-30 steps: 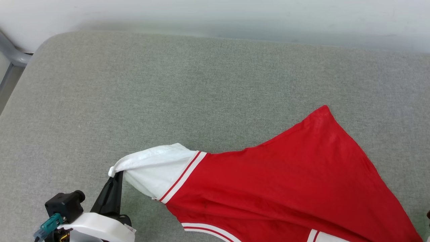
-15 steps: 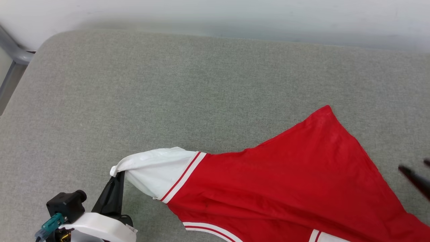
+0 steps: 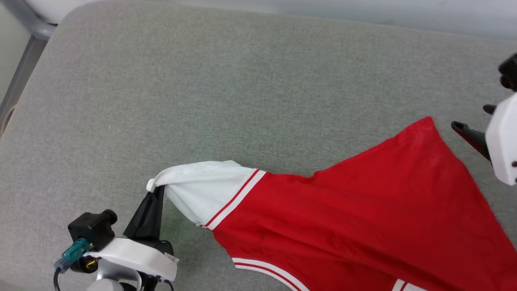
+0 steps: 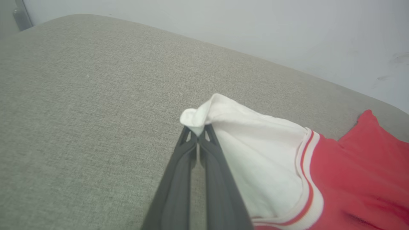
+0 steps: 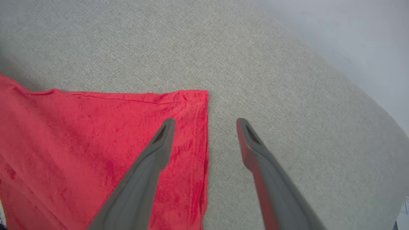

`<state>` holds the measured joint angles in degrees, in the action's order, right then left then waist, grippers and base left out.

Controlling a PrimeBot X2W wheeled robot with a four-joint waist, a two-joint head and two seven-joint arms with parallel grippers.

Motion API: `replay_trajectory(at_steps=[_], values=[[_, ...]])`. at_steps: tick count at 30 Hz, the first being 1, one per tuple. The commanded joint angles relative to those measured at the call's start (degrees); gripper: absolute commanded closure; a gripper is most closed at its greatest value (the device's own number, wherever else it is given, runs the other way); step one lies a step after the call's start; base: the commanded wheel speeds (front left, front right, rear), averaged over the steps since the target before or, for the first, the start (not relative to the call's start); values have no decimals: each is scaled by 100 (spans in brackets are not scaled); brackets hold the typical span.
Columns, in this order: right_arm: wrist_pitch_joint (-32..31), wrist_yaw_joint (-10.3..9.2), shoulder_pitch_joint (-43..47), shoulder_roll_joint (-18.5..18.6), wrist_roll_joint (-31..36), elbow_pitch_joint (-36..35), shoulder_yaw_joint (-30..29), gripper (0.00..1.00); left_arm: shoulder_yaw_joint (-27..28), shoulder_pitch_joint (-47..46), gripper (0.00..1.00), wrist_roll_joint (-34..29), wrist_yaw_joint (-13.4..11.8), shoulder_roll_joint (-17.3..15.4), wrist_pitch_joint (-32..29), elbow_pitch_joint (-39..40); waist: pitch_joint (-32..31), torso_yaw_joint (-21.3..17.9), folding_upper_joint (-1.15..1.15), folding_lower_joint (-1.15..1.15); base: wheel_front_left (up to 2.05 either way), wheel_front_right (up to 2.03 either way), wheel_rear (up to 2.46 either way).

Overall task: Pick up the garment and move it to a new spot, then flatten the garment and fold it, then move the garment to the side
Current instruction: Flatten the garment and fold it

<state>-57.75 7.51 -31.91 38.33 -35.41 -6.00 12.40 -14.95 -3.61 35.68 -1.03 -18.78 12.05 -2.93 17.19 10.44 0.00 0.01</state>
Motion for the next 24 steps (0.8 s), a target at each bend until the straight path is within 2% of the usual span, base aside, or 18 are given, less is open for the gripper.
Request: replay_trajectory(at_steps=[1,6,12,24], values=[[-195,-5,-384,10,143,232,281,0,-30,-133,100,-17,28,45,38,-14,181,153,0,-1,0,0,0],[-555,-5,-901,-37,299,861,796,0,-66,-272,100,-39,68,108,91,-54,369,280,0,-1,0,0,0],[-594,-5,-1291,-87,430,1718,1276,0,-160,-485,100,-60,153,247,157,-128,639,467,0,-1,0,0,0],[-445,-3,-1052,190,46,2437,2279,0,-202,-712,100,-120,249,375,245,-300,875,595,0,-1,0,0,0]])
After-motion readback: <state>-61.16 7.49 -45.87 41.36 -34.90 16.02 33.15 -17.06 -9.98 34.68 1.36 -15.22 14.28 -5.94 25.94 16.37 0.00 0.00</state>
